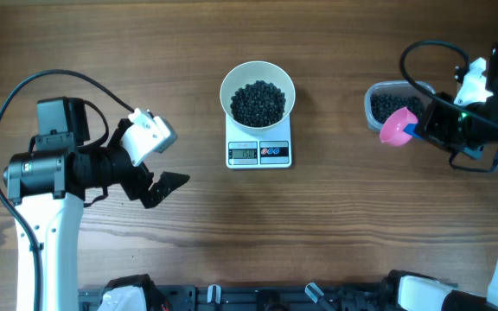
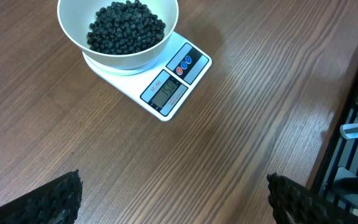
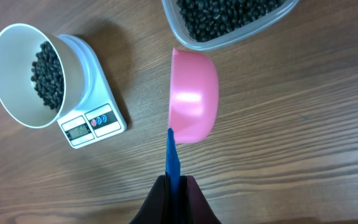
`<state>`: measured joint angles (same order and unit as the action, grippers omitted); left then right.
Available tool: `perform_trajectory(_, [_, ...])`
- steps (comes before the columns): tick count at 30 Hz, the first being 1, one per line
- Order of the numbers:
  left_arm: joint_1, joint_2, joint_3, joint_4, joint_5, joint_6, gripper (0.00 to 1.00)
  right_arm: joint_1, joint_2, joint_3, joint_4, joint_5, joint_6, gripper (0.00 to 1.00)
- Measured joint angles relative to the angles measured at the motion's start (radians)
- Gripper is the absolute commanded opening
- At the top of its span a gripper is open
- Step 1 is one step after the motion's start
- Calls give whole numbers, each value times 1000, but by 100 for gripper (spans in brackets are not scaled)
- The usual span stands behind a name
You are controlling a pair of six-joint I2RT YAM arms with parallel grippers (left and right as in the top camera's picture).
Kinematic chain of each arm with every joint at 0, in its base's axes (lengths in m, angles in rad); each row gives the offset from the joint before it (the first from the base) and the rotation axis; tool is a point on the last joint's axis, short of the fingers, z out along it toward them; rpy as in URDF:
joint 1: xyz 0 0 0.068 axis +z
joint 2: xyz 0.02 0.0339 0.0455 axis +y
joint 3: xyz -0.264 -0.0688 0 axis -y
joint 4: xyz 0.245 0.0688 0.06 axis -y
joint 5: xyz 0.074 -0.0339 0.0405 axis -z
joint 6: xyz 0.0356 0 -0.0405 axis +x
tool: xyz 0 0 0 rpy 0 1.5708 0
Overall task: Scoop item into bowl and weigh 150g on scale
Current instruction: 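Carry the scoop left out of the tub toward the scale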
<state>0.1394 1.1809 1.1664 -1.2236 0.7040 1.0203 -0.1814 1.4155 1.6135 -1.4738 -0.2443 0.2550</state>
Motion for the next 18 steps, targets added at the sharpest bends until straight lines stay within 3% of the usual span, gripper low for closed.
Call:
perform_trajectory(4, [0, 0, 0, 0, 0, 0, 100, 0, -6, -59, 113, -21, -39, 4])
perform_trajectory(12, [0, 0, 0, -1, 0, 0, 100, 0, -6, -488, 467, -289, -76, 4])
perform_trajectory(18, [0, 0, 0, 0, 0, 0, 100, -2, -6, -663, 586, -373, -78, 4])
